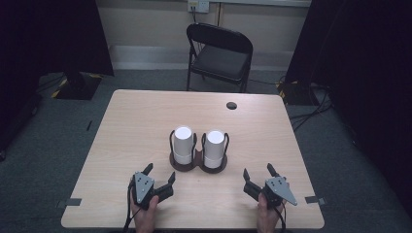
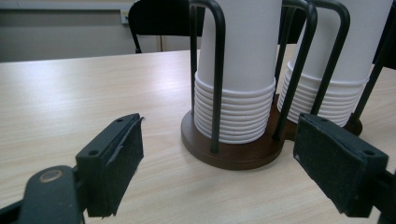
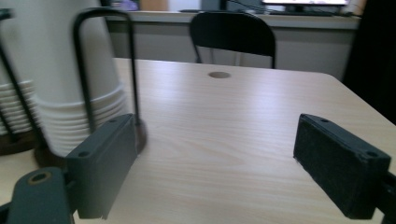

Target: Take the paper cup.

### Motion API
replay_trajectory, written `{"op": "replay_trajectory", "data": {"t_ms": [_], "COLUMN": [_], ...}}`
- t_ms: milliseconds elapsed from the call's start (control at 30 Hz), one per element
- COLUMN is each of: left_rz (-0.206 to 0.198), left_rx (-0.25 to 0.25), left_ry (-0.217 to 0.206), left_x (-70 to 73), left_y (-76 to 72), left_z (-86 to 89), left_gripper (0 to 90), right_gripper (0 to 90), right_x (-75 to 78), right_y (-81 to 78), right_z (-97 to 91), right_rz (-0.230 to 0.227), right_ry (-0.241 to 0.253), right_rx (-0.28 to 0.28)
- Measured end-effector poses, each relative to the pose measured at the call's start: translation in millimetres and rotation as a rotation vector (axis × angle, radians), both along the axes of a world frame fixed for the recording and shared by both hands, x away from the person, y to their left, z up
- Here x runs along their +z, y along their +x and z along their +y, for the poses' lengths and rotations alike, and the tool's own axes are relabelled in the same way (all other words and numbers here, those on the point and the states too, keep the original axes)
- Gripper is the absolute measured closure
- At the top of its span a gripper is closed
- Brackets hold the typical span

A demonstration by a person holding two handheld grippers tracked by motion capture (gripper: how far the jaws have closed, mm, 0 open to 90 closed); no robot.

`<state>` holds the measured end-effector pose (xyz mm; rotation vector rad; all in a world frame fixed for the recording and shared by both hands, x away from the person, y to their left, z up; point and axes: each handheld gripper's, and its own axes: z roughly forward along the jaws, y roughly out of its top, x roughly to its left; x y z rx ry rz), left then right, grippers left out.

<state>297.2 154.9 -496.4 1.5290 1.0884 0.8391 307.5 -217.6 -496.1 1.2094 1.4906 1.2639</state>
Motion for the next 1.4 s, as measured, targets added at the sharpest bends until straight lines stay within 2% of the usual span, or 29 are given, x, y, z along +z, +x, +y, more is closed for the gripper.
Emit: {"op": "replay_trajectory", "data": {"t_ms": [33,67,100,200,267,367,467,633,833,1000,1233,1333,1400], "left_rz": [0.013,0.013,0.042,0.045,0.039,0.023,0.018,0.028,0.030,0.004,0.004,-0.004,0.010], "left_rx": [-0.006,-0.006,-0.036,-0.047,-0.053,-0.077,-0.062,-0.071,-0.070,-0.046,-0.056,-0.043,-0.033], "left_ry": [-0.005,-0.005,-0.030,-0.045,-0.046,-0.048,-0.050,-0.052,-0.051,-0.058,-0.044,-0.050,-0.057], "left_x": [0.2,0.2,0.3,0.3,0.2,-0.1,-0.2,0.0,0.0,-0.4,-0.3,-0.5,-0.3], "left_y": [1.3,1.3,4.8,5.3,4.7,3.3,2.4,2.2,2.7,-0.1,-0.2,-0.8,0.2], "left_z": [0.7,0.7,3.8,5.3,5.6,6.4,6.6,7.0,6.8,6.8,6.3,5.7,6.1], "left_gripper": [16.0,16.1,16.4,17.0,17.0,17.0,16.7,15.7,15.4,15.5,15.8,15.9,16.1], "right_gripper": [12.5,12.5,12.5,12.7,13.0,14.3,15.9,15.9,16.6,22.9,26.3,27.9,28.2], "right_x": [0.0,0.0,0.3,0.7,1.0,1.0,1.3,2.3,9.4,20.9,33.2,41.6,45.8], "right_y": [0.2,0.2,0.9,1.8,3.0,3.3,4.3,5.8,3.7,7.1,10.3,12.1,13.8], "right_z": [-0.5,-0.5,-1.1,0.4,-0.4,-2.9,-2.5,1.1,3.5,10.5,15.2,19.4,22.3], "right_rz": [0.002,0.002,0.014,0.029,0.044,0.051,0.065,0.089,0.092,0.074,0.052,0.037,0.034], "right_ry": [0.015,0.015,0.016,-0.002,0.004,0.030,0.025,0.018,0.040,0.058,0.087,0.092,0.099], "right_rx": [-0.027,-0.027,-0.035,-0.035,-0.035,0.003,0.013,0.057,0.081,0.111,0.154,0.209,0.231]}}
